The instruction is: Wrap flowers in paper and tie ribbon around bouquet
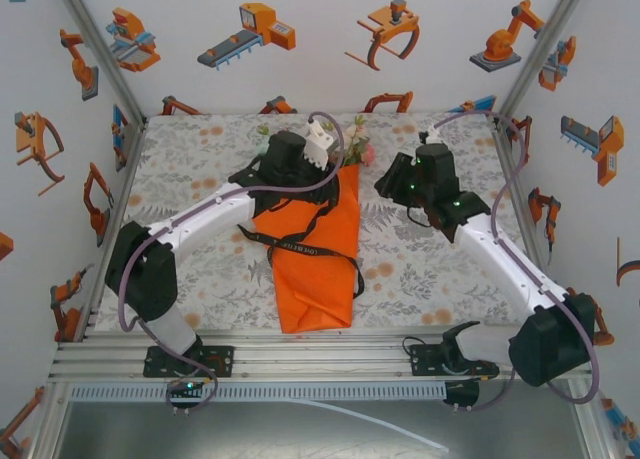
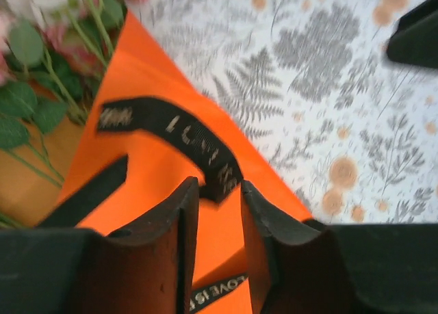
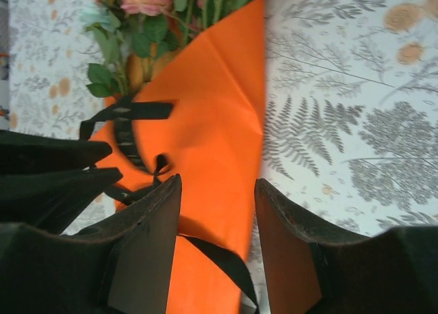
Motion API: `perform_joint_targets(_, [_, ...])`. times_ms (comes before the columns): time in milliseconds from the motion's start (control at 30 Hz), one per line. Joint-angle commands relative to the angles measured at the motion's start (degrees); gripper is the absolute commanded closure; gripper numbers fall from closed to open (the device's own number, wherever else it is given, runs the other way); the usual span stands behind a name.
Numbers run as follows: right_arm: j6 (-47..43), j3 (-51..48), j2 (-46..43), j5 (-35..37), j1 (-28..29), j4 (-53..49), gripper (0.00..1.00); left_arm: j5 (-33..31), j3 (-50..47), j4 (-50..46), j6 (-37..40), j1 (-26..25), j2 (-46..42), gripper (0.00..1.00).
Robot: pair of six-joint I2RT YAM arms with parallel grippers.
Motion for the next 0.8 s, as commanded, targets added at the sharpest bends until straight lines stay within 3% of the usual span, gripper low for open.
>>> perform_joint_targets(0, [-6.95, -0.05, 0.00, -3.06, -0.97, 1.60, 0.54, 1.65, -0.60, -0.98, 6.61, 0.55, -6.95, 0.55])
perform_joint_targets(200, [-12.35, 7.19, 14.40, -15.36, 0.01, 4.51, 0.55, -1.31, -5.02, -7.31, 11.63, 3.34, -17.67, 0.54])
perform_joint_targets(400, [-16.42, 16.84, 30.57, -6.11, 1.46, -0.09, 0.51, -7.10, -6.80, -17.78, 18.09, 5.92, -20.60, 0.59])
perform_joint_targets(633, [-17.76, 21.18, 39.90, -8.00, 1.74, -4.00, 0.50, -8.04, -9.60, -18.30, 20.15, 7.06, -20.68, 0.61])
perform_joint_targets(700, [-17.73, 21.27, 39.48, -7.56, 1.67, -4.98, 0.62, -7.63, -8.98, -19.20, 20.52, 7.20, -19.20, 0.61])
perform_joint_targets(767, [-17.53, 20.84, 37.69, -7.63, 1.64, -4.94, 0.84, -7.48, -8.47, -19.63, 20.82, 7.28, -17.94, 0.61])
